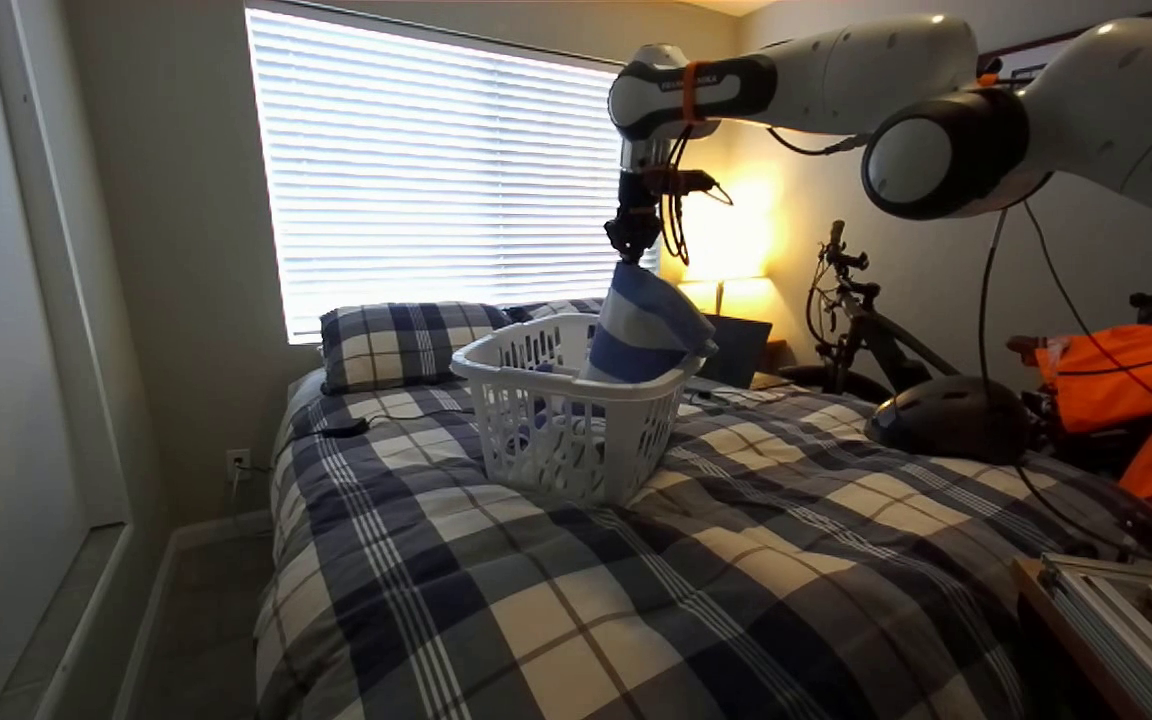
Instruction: Put the towel in the white basket
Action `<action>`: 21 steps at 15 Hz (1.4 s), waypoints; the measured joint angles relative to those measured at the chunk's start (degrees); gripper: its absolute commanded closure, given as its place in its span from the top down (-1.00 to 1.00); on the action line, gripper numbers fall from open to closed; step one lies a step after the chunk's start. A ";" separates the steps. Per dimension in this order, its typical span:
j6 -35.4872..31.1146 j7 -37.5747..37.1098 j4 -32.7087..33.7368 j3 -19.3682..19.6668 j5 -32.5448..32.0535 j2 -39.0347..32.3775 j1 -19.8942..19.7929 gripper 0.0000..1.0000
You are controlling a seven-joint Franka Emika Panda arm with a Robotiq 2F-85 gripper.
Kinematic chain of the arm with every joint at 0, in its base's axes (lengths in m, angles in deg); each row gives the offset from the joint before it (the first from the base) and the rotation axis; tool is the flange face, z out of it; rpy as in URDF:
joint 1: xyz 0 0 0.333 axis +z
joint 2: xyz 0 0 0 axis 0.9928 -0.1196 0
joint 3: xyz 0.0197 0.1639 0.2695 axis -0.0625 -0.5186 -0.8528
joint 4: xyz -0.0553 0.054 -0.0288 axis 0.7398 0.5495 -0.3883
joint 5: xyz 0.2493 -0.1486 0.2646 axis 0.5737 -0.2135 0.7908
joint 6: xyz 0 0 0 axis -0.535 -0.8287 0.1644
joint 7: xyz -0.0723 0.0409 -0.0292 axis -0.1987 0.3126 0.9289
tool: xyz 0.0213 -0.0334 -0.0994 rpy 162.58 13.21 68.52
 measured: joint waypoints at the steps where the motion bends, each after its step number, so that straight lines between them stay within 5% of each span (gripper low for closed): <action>1: 1.49 -2.12 0.01 -0.20 0.70 -0.31 -0.02 0.06; 8: 19.81 2.63 0.15 -1.15 -0.24 -0.90 6.05 0.98; 17: 40.53 23.01 0.20 1.66 -8.18 -0.81 7.67 1.00; 21: 37.20 29.92 0.53 4.86 -15.75 0.18 10.11 1.00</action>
